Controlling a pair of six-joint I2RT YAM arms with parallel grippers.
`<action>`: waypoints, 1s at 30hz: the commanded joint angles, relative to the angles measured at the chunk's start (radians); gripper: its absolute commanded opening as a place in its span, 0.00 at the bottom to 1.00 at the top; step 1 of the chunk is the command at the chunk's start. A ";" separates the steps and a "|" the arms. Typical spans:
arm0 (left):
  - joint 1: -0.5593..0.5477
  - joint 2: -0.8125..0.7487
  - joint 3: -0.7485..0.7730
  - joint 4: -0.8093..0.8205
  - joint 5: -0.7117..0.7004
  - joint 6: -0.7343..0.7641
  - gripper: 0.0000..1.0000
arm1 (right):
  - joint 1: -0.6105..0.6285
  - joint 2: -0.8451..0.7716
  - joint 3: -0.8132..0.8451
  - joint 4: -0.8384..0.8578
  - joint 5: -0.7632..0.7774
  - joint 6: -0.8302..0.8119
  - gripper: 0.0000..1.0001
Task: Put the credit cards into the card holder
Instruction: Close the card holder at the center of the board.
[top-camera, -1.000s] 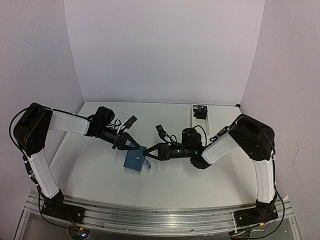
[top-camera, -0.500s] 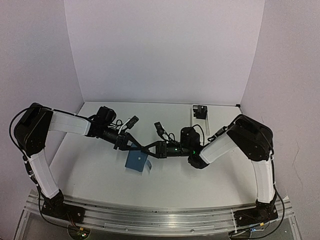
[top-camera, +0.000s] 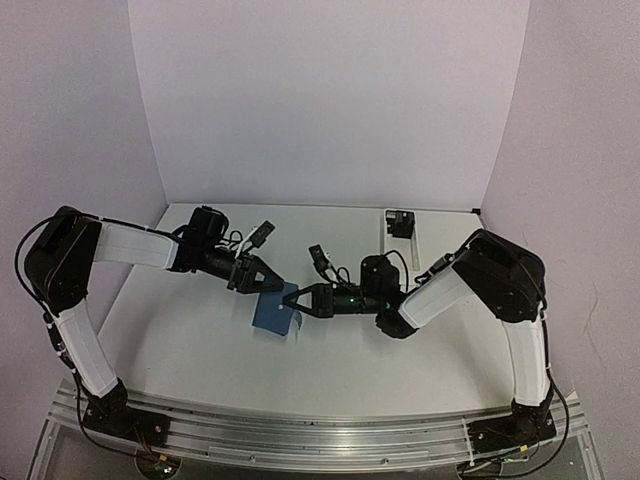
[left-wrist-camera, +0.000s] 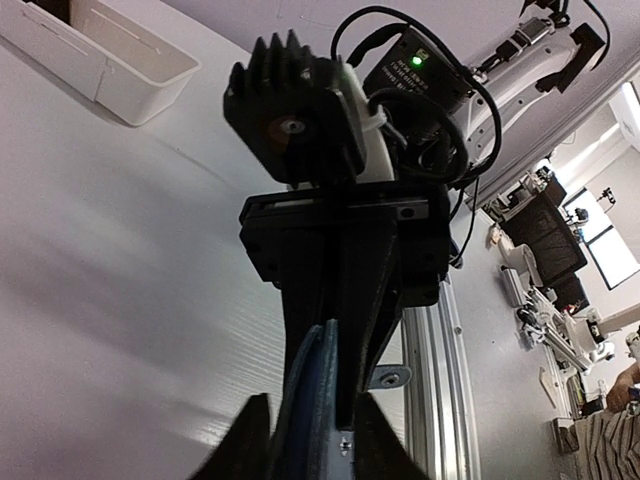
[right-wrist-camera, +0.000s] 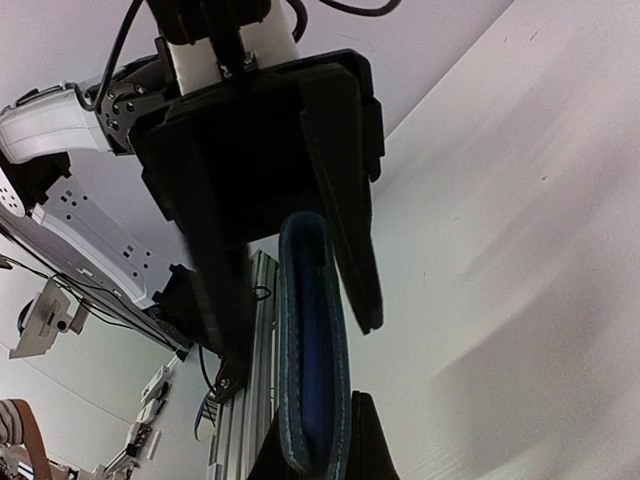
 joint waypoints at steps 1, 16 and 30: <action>0.019 -0.064 0.041 0.047 0.054 -0.056 0.58 | -0.034 -0.073 -0.014 -0.005 0.013 -0.034 0.00; -0.001 -0.047 0.015 0.085 -0.001 -0.126 0.69 | -0.063 -0.181 0.059 -0.060 -0.046 -0.166 0.00; 0.001 -0.040 0.035 -0.058 0.062 -0.066 0.00 | -0.103 -0.231 0.037 -0.085 -0.016 -0.177 0.25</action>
